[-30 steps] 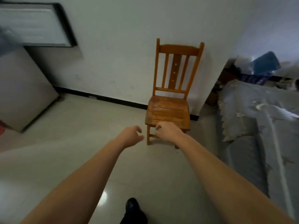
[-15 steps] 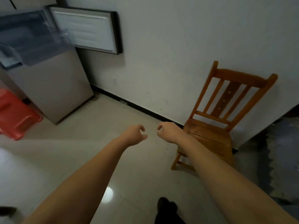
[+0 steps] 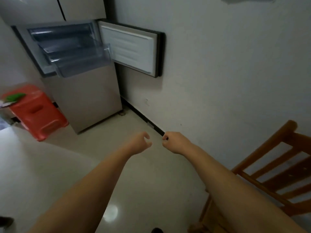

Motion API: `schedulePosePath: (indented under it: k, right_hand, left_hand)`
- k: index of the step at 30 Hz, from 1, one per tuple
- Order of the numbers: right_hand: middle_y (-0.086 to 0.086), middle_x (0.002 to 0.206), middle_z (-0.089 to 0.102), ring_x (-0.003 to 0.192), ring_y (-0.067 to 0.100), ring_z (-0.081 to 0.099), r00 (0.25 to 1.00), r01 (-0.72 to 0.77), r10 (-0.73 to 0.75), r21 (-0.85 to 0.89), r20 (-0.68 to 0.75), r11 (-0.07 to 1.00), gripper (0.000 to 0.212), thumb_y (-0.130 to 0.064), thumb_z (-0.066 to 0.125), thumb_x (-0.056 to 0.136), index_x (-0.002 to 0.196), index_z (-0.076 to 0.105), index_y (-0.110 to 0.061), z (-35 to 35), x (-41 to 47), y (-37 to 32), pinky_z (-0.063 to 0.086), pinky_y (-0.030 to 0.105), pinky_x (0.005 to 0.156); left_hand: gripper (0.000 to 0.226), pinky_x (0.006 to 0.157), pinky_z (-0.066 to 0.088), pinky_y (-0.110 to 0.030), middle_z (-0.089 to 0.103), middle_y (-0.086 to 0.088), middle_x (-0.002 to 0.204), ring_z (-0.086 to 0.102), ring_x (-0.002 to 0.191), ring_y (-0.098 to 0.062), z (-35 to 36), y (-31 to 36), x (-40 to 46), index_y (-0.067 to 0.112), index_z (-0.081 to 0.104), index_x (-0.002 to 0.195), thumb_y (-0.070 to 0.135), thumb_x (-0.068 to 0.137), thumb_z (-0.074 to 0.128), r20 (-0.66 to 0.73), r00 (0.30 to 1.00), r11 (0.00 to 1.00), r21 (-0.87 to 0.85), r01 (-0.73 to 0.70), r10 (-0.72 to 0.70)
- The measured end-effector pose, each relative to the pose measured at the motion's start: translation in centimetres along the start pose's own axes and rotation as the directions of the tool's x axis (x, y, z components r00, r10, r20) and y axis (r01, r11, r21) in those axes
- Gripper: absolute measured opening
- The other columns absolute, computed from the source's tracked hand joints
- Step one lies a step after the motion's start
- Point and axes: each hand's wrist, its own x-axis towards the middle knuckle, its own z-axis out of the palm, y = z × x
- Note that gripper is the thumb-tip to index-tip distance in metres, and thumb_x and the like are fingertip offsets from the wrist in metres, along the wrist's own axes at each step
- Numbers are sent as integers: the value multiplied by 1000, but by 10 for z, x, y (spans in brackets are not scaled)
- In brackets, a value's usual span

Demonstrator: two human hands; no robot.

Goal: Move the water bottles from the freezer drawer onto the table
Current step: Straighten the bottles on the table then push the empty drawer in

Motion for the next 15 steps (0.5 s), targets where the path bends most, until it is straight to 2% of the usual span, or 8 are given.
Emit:
schedulePosePath:
  k: [7, 15]
  right_hand:
    - [12, 129, 60, 118, 30, 55, 978, 186, -172, -117, 117, 976, 34, -26, 49, 93, 122, 60, -12, -15, 116, -57, 46, 37, 98]
    - [12, 129, 60, 118, 29, 55, 946, 297, -279, -97, 165, 950, 34, -24, 49, 94, 124, 59, -11, -15, 245, -169, 45, 35, 96]
  left_hand:
    - [36, 99, 47, -38, 66, -7, 115, 60, 110, -24, -57, -47, 63, 16, 59, 119, 34, 88, 62, -85, 985, 988, -43, 145, -149]
    - [38, 95, 48, -32, 65, -11, 119, 61, 108, -26, -156, -136, 143, 14, 58, 122, 31, 89, 60, -146, 954, 964, -84, 253, -263]
